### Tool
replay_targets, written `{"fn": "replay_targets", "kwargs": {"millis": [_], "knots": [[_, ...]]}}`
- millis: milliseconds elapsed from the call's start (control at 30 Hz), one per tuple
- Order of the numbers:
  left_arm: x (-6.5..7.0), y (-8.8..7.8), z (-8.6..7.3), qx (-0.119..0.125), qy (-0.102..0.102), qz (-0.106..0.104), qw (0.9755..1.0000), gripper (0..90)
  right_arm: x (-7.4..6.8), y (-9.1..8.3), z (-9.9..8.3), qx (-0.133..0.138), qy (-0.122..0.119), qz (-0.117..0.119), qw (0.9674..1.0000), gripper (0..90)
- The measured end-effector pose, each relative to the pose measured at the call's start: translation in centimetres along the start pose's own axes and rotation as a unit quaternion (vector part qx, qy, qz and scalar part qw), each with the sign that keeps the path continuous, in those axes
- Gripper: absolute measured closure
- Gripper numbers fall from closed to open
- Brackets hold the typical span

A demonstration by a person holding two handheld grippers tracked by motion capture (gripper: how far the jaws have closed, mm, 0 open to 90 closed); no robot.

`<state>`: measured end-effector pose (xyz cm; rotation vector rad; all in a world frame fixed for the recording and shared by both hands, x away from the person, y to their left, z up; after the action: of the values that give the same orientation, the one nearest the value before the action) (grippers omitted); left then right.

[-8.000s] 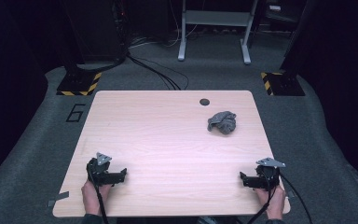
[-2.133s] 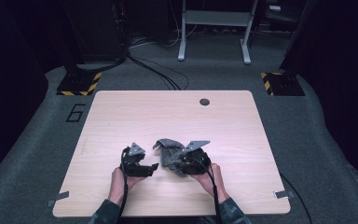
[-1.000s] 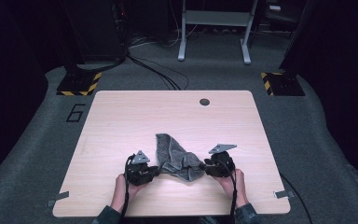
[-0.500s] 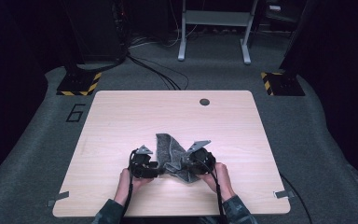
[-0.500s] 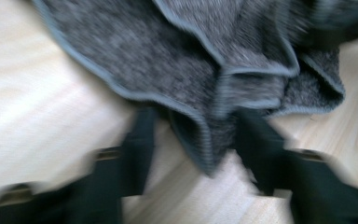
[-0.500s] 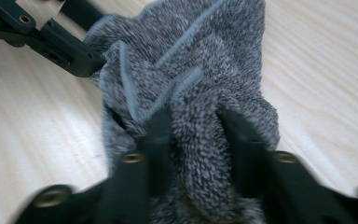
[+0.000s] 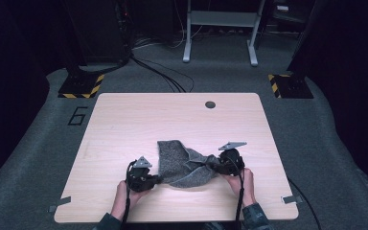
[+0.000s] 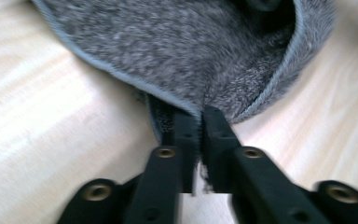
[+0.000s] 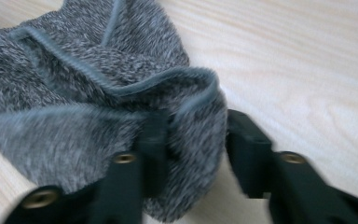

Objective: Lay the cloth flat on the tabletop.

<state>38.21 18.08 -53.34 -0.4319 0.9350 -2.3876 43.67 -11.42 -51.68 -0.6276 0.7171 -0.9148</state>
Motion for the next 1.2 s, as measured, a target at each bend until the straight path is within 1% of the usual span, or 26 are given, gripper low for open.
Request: {"fn": "replay_targets", "kwargs": {"millis": [33,67,133,167,200,233,300,333,367,400,433,467,500,533,567,600,633,667,700,733,767,867,967,1067,1100,1200], "knots": [[0.0,-0.2,0.0,0.0,-0.002,-0.001,1.0,58.7,0.2,-0.3,-0.1,0.0,-0.003,0.001,1.0,47.2],[-0.2,-0.6,0.1,0.006,-0.005,0.004,1.0,53.4,0.1,-0.6,0.0,0.006,-0.001,0.0,1.0,43.4],[-1.1,-1.8,0.9,0.03,-0.014,0.018,0.9993,33.9,-0.6,-2.4,0.8,0.028,-0.017,-0.002,0.9995,34.6],[-1.1,-1.8,0.9,0.03,-0.014,0.018,0.9993,31.5,-0.6,-2.4,0.8,0.028,-0.017,-0.002,0.9995,34.6],[-1.4,-2.1,1.3,0.034,-0.02,0.026,0.9989,31.5,-1.1,-3.1,1.1,0.038,-0.03,0.005,0.9988,34.4],[-1.9,-2.2,2.3,0.041,-0.022,0.036,0.9982,27.6,-2.6,-4.1,1.6,0.051,-0.049,0.021,0.9973,33.2],[-2.1,-1.6,3.4,0.046,-0.006,0.039,0.9982,28.1,-4.7,-4.0,1.8,0.052,-0.077,0.045,0.9947,33.6],[-2.1,-1.6,3.4,0.046,-0.006,0.039,0.9982,28.9,-4.7,-4.0,1.8,0.052,-0.077,0.045,0.9947,33.6],[-2.0,-0.3,4.0,0.043,0.001,0.029,0.9987,29.5,-7.0,-2.9,1.5,0.033,-0.117,0.057,0.9909,33.7],[-1.9,0.2,4.1,0.035,0.004,0.025,0.999,30.2,-7.8,-2.0,1.2,0.022,-0.127,0.054,0.9902,33.7],[-1.9,0.2,4.1,0.035,0.004,0.025,0.999,31.9,-7.8,-2.0,1.2,0.022,-0.127,0.054,0.9902,33.7],[-1.3,1.8,4.0,0.017,0.024,0.022,0.9993,34.9,-8.4,-0.1,0.7,-0.003,-0.141,0.042,0.9891,36.4],[-1.3,1.8,4.0,0.017,0.024,0.022,0.9993,38.0,-8.4,-0.1,0.7,-0.003,-0.141,0.042,0.9891,36.4],[-0.9,2.8,3.6,-0.006,0.043,0.02,0.9988,42.3,-8.2,1.5,0.4,-0.017,-0.145,0.016,0.9892,43.3],[-0.9,2.8,3.6,-0.006,0.043,0.02,0.9988,46.6,-8.0,2.1,0.4,-0.023,-0.14,0.015,0.9898,49.1],[-0.6,3.6,3.0,-0.028,0.057,0.026,0.9976,51.9,-7.8,2.6,0.3,-0.032,-0.136,0.015,0.9901,56.5],[-0.6,3.6,3.0,-0.028,0.057,0.026,0.9976,59.3,-7.8,2.6,0.3,-0.032,-0.136,0.015,0.9901,56.5],[-0.4,3.8,2.8,-0.032,0.061,0.029,0.9972,59.3,-7.6,3.1,0.2,-0.035,-0.135,0.007,0.9902,62.6],[-0.4,3.9,2.7,-0.022,0.063,0.038,0.9971,71.7,-7.2,3.5,0.2,-0.036,-0.131,0.004,0.9907,76.8],[-0.3,3.8,2.6,-0.023,0.06,0.036,0.9973,71.7,-7.2,3.5,0.2,-0.036,-0.131,0.004,0.9907,76.8],[-0.2,3.8,2.5,-0.023,0.065,0.035,0.997,80.2,-7.1,3.3,0.3,-0.023,-0.129,0.006,0.9914,85.6],[-0.1,3.7,2.4,-0.025,0.068,0.031,0.9969,84.8,-7.1,2.8,0.6,-0.009,-0.124,0.01,0.9922,87.8],[0.4,3.2,2.2,-0.026,0.068,0.024,0.997,86.0,-6.6,1.5,1.4,0.013,-0.104,0.011,0.9944,88.2],[0.8,2.6,1.4,-0.03,0.073,0.019,0.9967,86.3,-4.3,-0.5,2.3,0.046,-0.06,0.01,0.9971,87.9],[0.9,2.3,1.2,-0.027,0.072,0.019,0.9969,86.3,-4.3,-0.5,2.3,0.046,-0.06,0.01,0.9971,87.9],[1.3,1.5,0.2,-0.025,0.066,0.015,0.9974,86.2,-2.2,-1.0,2.4,0.05,-0.02,-0.001,0.9985,84.6]]}}
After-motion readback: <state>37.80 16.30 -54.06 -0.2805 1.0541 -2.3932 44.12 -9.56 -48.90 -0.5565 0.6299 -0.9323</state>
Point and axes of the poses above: each handheld gripper's, and its own axes: y roughly forward along the jaws, z roughly out of its top, x roughly to its right, the point moved 4 cm from there along y, roughly forward along the jaws, and after that the axes turned 13 degrees about y, right-handed, at the moved point
